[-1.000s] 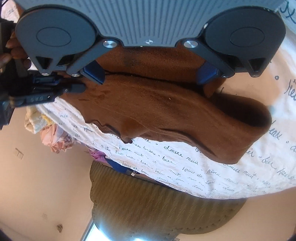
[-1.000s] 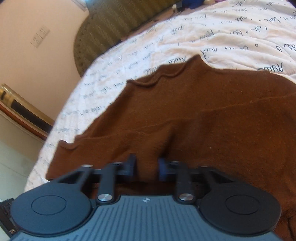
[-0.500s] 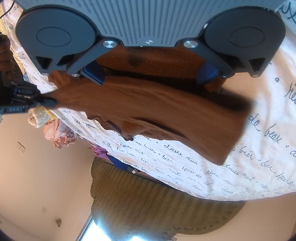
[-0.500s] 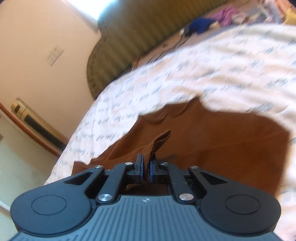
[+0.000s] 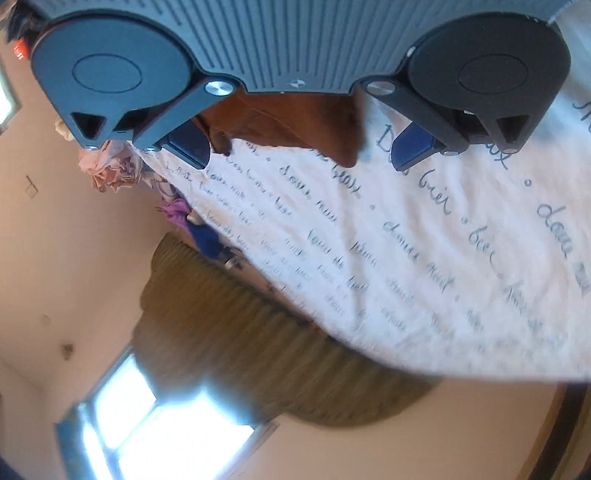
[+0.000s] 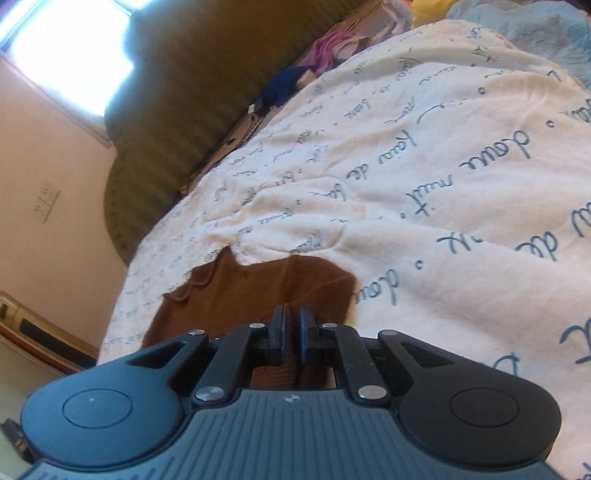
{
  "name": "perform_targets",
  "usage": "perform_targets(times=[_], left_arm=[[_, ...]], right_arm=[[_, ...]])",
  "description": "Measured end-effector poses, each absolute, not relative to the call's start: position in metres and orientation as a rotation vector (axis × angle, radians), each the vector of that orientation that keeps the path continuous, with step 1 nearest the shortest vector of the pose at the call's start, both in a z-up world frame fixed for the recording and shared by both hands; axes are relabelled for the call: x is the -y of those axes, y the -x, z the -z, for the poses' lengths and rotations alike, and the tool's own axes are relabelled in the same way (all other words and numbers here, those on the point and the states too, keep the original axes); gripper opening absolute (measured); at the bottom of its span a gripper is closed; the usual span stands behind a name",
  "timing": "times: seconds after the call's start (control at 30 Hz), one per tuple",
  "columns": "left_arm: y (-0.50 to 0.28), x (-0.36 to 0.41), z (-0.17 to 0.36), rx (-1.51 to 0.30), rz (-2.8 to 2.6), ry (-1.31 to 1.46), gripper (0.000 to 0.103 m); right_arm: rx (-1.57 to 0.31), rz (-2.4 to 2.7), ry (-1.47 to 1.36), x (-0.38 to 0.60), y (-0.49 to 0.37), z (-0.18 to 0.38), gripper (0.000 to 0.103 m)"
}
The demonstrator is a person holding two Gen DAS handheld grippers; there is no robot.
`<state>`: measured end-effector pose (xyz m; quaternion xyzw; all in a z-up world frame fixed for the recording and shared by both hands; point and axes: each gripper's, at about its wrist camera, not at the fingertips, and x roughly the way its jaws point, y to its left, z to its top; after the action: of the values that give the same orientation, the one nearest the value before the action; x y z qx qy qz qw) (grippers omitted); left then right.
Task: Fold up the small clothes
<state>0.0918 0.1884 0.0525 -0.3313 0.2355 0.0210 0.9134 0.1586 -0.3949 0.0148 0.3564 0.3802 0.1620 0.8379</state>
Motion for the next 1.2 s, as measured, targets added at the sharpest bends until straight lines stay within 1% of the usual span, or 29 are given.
perform_targets(times=[0.03, 0.07, 0.1, 0.17, 0.2, 0.37, 0.47, 0.6, 0.77, 0.8, 0.83, 0.87, 0.9, 0.93, 1.0, 1.03, 1.07, 1.1, 1.13, 1.17, 1.2], left_arm=[[-0.095, -0.194, -0.051, -0.499, -0.04, 0.699, 0.102], [-0.094, -0.198, -0.05, -0.497, -0.049, 0.706, 0.102], [-0.093, -0.2, -0.048, -0.494, -0.057, 0.711, 0.102], [-0.095, -0.205, -0.043, -0.51, -0.039, 0.735, 0.102], [-0.097, -0.206, -0.04, -0.524, -0.032, 0.746, 0.102], [-0.115, -0.202, -0.024, -0.614, -0.029, 0.731, 0.102], [-0.119, -0.2, -0.023, -0.619, -0.019, 0.713, 0.102], [-0.128, -0.197, -0.02, -0.642, -0.001, 0.708, 0.102], [-0.151, -0.196, -0.019, -0.685, 0.049, 0.749, 0.102], [-0.157, -0.194, -0.019, -0.701, 0.074, 0.752, 0.102], [-0.162, -0.191, -0.019, -0.718, 0.092, 0.741, 0.101], [-0.167, -0.188, -0.02, -0.734, 0.094, 0.715, 0.093], [-0.171, -0.182, -0.022, -0.739, 0.088, 0.665, 0.052], [-0.174, -0.175, -0.028, -0.744, 0.077, 0.593, 0.019], [-0.173, -0.166, -0.04, -0.736, 0.05, 0.485, 0.013], [-0.171, -0.165, -0.045, -0.723, 0.053, 0.474, 0.013], [-0.17, -0.165, -0.046, -0.717, 0.072, 0.47, 0.016], [-0.17, -0.165, -0.045, -0.712, 0.085, 0.461, 0.032], [-0.171, -0.165, -0.041, -0.721, 0.084, 0.45, 0.045], [-0.173, -0.166, -0.035, -0.738, 0.065, 0.449, 0.073], [-0.173, -0.168, -0.028, -0.747, 0.053, 0.462, 0.083]], right_arm=[[-0.807, -0.379, -0.774, 0.392, -0.161, -0.017, 0.008], [-0.807, -0.414, -0.781, 0.388, -0.163, -0.02, 0.011], [-0.812, -0.434, -0.771, 0.384, -0.165, -0.022, 0.019], [-0.846, -0.452, -0.73, 0.376, -0.171, -0.022, 0.028], [-0.869, -0.447, -0.703, 0.373, -0.175, -0.02, 0.029], [-0.89, -0.398, -0.702, 0.377, -0.182, -0.009, 0.029], [-0.868, -0.381, -0.698, 0.38, -0.181, -0.01, 0.029], [-0.937, -0.423, -0.658, 0.366, -0.188, 0.0, 0.028], [-0.944, -0.457, -0.663, 0.359, -0.193, -0.003, 0.03], [-0.939, -0.461, -0.651, 0.357, -0.193, -0.003, 0.024], [-0.929, -0.455, -0.612, 0.353, -0.191, -0.004, 0.014], [-0.927, -0.452, -0.579, 0.349, -0.19, -0.005, 0.009], [-0.906, -0.444, -0.554, 0.346, -0.187, -0.008, 0.009], [-0.875, -0.442, -0.556, 0.347, -0.184, -0.012, 0.008], [-0.788, -0.448, -0.6, 0.36, -0.173, -0.026, 0.007], [-0.742, -0.438, -0.626, 0.37, -0.167, -0.03, 0.007], [-0.737, -0.412, -0.623, 0.377, -0.166, -0.028, 0.007], [-0.773, -0.372, -0.623, 0.384, -0.171, -0.019, 0.007], [-0.817, -0.343, -0.627, 0.388, -0.175, -0.007, 0.007], [-0.844, -0.35, -0.639, 0.389, -0.176, 0.003, 0.007], [-0.852, -0.374, -0.664, 0.389, -0.176, 0.008, 0.007]])
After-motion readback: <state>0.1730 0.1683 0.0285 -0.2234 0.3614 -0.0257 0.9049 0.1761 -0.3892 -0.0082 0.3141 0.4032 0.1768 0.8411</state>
